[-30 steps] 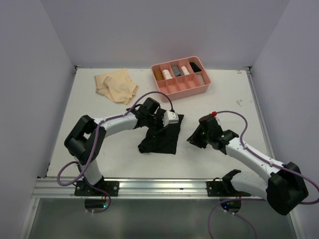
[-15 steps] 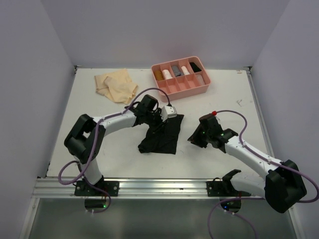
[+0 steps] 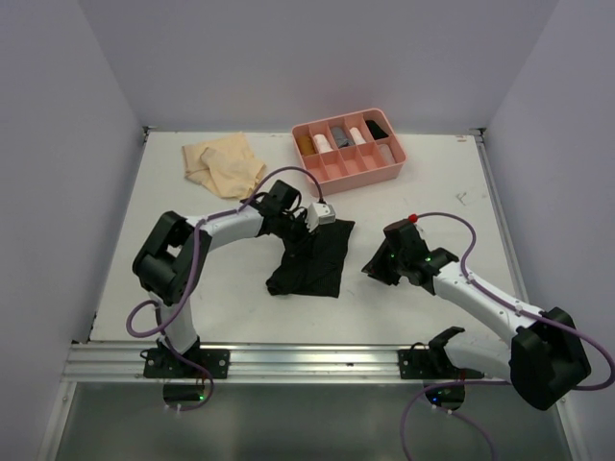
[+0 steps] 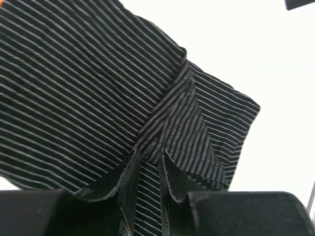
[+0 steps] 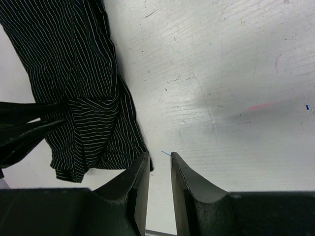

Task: Roll the underwear
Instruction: Fold the underwear

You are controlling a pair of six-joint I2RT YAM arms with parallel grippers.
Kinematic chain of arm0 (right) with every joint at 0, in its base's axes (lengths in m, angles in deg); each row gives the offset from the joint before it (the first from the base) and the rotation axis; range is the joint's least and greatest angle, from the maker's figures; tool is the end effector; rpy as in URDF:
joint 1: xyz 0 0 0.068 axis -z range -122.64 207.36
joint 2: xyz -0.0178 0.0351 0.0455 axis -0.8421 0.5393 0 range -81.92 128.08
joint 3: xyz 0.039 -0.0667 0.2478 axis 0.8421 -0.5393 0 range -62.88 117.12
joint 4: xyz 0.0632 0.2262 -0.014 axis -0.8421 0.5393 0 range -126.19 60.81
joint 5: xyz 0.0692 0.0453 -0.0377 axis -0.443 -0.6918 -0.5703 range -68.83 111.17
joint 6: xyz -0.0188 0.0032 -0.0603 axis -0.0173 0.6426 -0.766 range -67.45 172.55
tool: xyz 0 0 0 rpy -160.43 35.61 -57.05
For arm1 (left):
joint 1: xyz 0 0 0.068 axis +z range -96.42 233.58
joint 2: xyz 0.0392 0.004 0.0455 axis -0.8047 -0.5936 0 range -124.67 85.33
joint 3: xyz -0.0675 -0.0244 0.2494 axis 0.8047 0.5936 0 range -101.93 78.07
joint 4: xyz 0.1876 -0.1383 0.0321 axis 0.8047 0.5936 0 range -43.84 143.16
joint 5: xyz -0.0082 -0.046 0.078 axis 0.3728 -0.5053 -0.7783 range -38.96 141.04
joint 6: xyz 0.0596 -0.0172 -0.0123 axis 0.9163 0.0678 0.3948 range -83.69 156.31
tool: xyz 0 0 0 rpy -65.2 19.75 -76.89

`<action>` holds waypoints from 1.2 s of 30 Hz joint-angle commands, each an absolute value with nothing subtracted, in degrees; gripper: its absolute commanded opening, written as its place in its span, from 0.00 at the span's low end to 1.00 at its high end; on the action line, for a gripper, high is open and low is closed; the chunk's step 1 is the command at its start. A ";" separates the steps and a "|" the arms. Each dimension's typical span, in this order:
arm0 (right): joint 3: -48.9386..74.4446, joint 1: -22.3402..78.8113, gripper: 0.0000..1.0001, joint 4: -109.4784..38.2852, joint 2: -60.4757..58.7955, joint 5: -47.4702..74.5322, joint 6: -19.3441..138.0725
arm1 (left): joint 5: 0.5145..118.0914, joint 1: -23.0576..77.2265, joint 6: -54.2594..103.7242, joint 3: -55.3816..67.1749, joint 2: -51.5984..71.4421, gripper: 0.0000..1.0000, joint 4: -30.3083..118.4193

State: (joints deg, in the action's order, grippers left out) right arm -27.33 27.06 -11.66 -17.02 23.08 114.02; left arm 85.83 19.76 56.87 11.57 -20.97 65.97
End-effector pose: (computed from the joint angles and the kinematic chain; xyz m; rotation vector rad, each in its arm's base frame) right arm 0.1774 0.1018 0.1872 0.7173 2.5191 0.5829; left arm 0.2777 -0.2194 0.1628 1.3601 2.1722 -0.8747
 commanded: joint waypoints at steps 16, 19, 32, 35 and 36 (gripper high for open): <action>-26.67 27.48 0.28 -11.14 -17.67 23.10 113.99 | 88.40 21.68 43.97 5.21 -27.78 0.30 69.45; -26.67 27.48 0.29 -10.97 -17.76 23.19 113.99 | 88.31 22.55 42.91 4.85 -28.14 0.31 69.89; -26.85 27.48 0.29 -11.06 -17.76 22.93 114.25 | 87.78 23.35 42.90 5.21 -24.71 0.37 71.21; -27.02 27.39 0.29 -11.14 -17.94 22.67 114.42 | 87.43 23.44 43.08 5.03 -23.31 0.37 71.03; -27.02 27.48 0.29 -11.14 -17.94 22.75 114.42 | 87.17 23.52 43.08 4.85 -23.04 0.37 71.21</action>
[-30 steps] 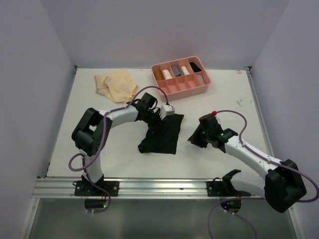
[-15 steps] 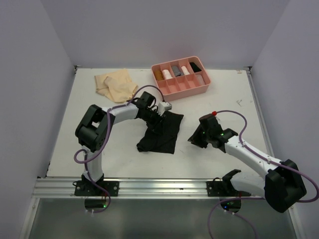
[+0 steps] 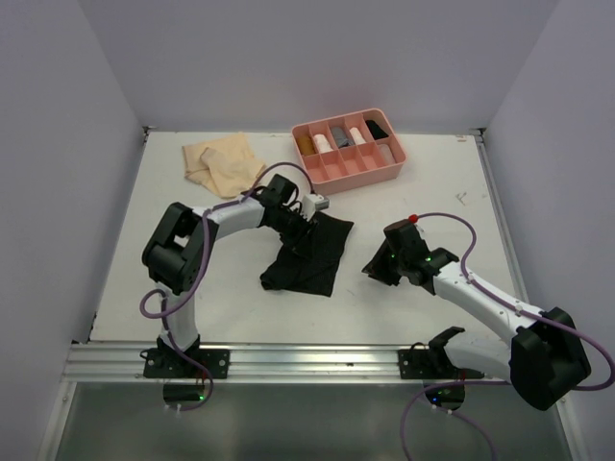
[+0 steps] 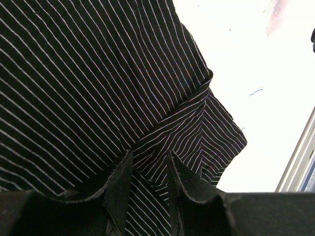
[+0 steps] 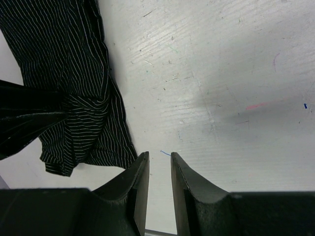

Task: Roll the underwear
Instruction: Fold the underwear

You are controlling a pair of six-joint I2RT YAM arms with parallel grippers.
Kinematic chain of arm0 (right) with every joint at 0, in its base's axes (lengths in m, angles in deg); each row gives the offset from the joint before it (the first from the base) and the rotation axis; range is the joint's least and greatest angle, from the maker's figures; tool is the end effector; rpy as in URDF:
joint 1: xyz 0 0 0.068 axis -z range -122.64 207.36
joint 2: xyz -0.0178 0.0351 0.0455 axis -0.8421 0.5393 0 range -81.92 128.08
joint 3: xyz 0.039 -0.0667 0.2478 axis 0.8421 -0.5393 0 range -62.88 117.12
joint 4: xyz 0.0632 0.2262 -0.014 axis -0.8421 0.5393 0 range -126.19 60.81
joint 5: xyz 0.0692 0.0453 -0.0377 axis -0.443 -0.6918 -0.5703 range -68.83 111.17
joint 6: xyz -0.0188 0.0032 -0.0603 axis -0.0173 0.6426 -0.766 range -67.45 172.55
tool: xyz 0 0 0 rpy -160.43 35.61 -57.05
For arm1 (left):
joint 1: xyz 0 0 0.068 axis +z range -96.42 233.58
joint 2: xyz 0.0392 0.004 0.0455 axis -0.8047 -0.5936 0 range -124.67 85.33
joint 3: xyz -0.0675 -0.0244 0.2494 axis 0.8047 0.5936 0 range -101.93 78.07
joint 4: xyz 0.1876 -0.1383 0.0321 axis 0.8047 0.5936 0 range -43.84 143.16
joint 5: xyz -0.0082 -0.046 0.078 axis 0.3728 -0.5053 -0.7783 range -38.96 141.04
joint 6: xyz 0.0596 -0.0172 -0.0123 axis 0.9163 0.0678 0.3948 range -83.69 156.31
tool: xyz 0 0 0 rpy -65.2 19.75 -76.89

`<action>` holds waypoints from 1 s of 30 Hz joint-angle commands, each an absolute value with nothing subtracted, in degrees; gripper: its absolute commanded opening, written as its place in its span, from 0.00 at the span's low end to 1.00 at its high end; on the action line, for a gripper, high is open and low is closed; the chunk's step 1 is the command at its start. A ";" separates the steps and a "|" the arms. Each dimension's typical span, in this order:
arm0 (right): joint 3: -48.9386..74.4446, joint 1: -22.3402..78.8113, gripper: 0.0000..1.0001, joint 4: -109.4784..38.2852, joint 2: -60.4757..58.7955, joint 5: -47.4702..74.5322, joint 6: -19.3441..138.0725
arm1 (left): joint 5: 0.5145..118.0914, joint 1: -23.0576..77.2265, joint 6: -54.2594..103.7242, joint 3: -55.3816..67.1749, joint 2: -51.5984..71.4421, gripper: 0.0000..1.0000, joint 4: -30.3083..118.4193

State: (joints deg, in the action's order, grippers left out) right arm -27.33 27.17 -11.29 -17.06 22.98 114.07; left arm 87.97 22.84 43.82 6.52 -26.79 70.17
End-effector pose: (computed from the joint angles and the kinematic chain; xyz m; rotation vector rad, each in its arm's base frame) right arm 0.1769 0.1012 0.1869 0.7216 2.5239 0.5794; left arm 0.3000 -0.2123 0.1480 1.0647 2.4568 -0.9945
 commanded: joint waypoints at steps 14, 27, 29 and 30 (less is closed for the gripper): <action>-27.02 27.48 0.29 -11.06 -18.02 22.84 114.51 | 86.02 24.14 43.87 6.87 -25.06 0.37 71.12; -27.28 27.48 0.29 -11.14 -17.50 22.93 114.51 | 89.89 23.96 44.22 6.96 -26.38 0.28 71.38; -27.29 27.48 0.29 -11.23 -17.50 22.93 114.51 | 90.85 24.05 44.22 6.96 -25.51 0.22 71.03; -27.20 27.39 0.28 -11.23 -17.50 22.84 114.51 | 91.03 23.97 43.87 6.88 -25.24 0.19 70.95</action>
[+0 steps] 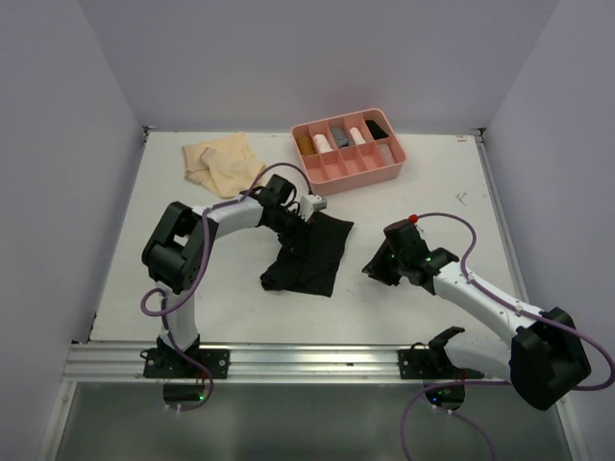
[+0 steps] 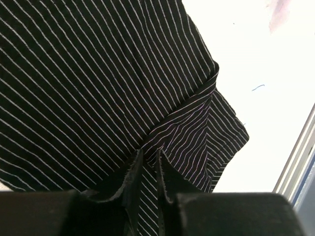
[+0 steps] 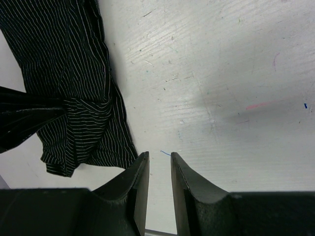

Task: Roll the underwear
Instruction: Fold the underwear

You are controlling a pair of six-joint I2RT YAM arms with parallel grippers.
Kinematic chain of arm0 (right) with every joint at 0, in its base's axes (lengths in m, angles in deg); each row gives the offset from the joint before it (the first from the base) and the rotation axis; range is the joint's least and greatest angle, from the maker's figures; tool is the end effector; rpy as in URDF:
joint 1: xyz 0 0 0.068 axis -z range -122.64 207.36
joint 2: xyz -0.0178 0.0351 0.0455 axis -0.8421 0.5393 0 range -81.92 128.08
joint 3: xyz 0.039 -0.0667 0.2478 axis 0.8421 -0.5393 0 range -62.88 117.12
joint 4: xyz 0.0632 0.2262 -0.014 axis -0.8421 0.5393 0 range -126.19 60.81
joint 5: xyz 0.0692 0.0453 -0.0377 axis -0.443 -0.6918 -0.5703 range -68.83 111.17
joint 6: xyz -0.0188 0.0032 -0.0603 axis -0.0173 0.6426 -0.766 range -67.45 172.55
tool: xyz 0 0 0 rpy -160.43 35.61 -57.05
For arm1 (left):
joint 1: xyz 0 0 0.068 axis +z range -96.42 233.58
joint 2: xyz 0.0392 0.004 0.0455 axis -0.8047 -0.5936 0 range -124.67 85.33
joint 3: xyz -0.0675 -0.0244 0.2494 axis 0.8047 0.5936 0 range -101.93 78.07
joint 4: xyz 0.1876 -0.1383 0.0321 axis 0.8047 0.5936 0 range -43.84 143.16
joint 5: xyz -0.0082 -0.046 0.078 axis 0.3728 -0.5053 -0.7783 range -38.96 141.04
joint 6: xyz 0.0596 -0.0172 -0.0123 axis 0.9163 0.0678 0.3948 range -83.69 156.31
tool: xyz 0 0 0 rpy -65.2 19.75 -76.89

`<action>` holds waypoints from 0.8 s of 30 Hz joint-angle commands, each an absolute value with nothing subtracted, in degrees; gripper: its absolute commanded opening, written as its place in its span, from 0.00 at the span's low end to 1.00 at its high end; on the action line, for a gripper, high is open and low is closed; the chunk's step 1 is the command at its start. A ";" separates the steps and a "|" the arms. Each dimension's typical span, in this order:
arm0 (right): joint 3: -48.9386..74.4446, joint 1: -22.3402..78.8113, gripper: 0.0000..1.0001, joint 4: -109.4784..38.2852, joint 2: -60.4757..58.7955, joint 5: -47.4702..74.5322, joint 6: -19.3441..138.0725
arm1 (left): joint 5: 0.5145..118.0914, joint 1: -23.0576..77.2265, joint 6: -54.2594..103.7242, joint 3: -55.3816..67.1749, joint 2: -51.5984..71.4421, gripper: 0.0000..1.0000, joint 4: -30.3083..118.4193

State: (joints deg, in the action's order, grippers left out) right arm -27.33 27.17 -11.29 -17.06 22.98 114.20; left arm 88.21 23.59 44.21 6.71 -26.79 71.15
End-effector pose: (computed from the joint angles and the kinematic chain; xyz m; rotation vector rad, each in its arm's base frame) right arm 0.1769 0.1012 0.1869 0.7245 2.5234 0.5802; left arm 0.3005 -0.2073 0.1465 1.0547 2.4757 -0.9962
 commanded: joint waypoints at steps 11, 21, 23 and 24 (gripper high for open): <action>-27.02 27.57 0.29 -11.41 -17.67 23.19 114.51 | 95.25 21.68 45.72 5.56 -24.36 0.00 72.35; -26.76 28.01 0.29 -11.32 -18.11 23.54 113.99 | 101.31 17.55 45.71 8.98 -21.20 0.00 70.33; -26.23 28.18 0.30 -11.41 -17.85 23.89 113.90 | 104.20 15.27 47.03 9.51 -19.27 0.00 70.85; -26.06 28.36 0.31 -11.58 -17.67 24.07 113.64 | 105.00 14.57 47.56 10.29 -18.65 0.00 71.12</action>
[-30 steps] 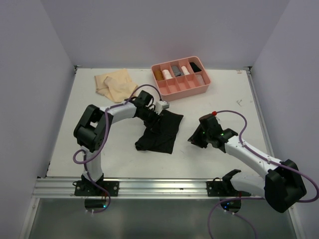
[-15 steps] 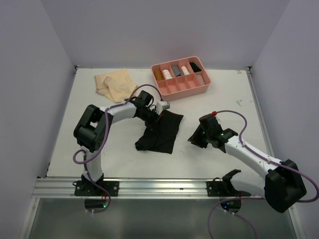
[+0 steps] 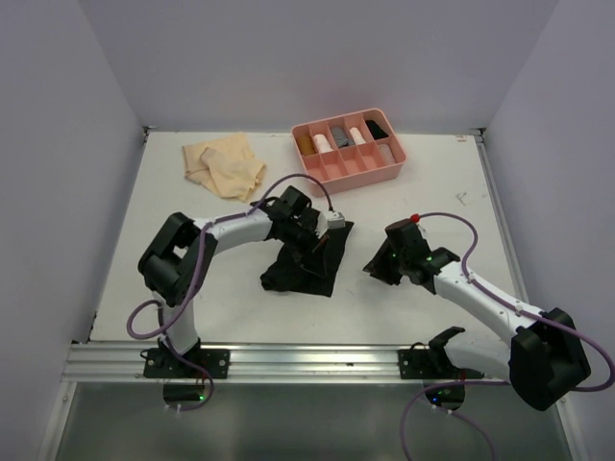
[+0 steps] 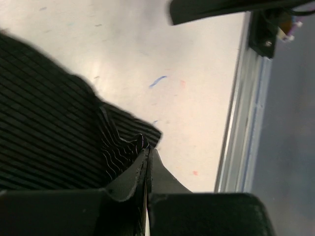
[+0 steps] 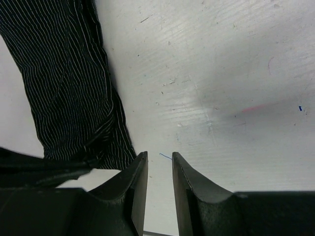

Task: Roll the underwear
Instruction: Fold the underwear

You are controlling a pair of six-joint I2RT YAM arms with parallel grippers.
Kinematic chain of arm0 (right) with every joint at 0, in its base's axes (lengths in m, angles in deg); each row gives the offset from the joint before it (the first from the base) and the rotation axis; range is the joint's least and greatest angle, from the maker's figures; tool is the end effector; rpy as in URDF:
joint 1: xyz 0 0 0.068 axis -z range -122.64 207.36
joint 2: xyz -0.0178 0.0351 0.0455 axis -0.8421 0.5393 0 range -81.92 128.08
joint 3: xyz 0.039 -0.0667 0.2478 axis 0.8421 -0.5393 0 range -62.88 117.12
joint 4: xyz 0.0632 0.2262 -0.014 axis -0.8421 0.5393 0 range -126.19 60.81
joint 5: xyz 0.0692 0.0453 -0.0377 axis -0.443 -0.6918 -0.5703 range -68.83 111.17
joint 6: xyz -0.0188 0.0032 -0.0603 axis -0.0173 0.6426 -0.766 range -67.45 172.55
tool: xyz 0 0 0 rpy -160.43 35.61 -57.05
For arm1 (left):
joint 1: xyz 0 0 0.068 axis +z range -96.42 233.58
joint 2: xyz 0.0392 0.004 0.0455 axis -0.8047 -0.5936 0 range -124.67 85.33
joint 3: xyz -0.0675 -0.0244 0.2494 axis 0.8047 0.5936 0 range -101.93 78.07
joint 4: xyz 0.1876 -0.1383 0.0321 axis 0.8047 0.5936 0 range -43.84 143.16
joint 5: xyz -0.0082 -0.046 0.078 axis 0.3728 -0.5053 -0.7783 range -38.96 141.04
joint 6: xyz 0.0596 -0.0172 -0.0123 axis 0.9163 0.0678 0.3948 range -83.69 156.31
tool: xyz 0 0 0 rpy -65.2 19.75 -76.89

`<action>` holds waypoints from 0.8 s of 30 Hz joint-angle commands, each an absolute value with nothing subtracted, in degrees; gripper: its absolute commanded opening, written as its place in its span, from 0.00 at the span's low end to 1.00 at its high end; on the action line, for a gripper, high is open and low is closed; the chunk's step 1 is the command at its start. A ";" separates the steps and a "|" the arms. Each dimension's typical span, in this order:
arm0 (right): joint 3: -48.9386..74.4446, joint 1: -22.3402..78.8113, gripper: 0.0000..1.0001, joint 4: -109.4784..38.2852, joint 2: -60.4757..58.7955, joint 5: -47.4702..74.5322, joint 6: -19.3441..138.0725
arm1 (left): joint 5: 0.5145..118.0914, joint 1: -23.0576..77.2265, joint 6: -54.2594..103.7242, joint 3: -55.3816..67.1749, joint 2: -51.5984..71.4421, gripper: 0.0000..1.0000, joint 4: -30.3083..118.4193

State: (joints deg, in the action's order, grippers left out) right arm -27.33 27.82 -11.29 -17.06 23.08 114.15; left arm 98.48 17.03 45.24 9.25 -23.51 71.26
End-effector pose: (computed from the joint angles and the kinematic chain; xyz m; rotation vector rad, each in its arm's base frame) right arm 0.1781 0.0991 0.1869 0.7377 2.5168 0.5743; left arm 0.2602 -0.2374 0.1600 1.2595 2.3416 -1.2685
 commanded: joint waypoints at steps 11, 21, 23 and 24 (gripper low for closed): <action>-18.77 30.82 0.33 -16.76 -7.49 23.20 109.24 | 104.31 19.64 41.69 8.72 -11.88 0.47 66.82; -4.27 34.16 0.34 -25.91 16.33 18.54 106.69 | 86.55 33.00 45.98 4.33 -17.14 0.45 70.06; -2.33 34.68 0.34 -26.52 19.05 18.97 106.95 | 86.64 34.07 45.98 4.68 -18.29 0.45 69.81; -2.24 35.03 0.36 -28.96 19.59 18.54 107.74 | 87.33 34.94 46.07 5.37 -18.56 0.45 69.54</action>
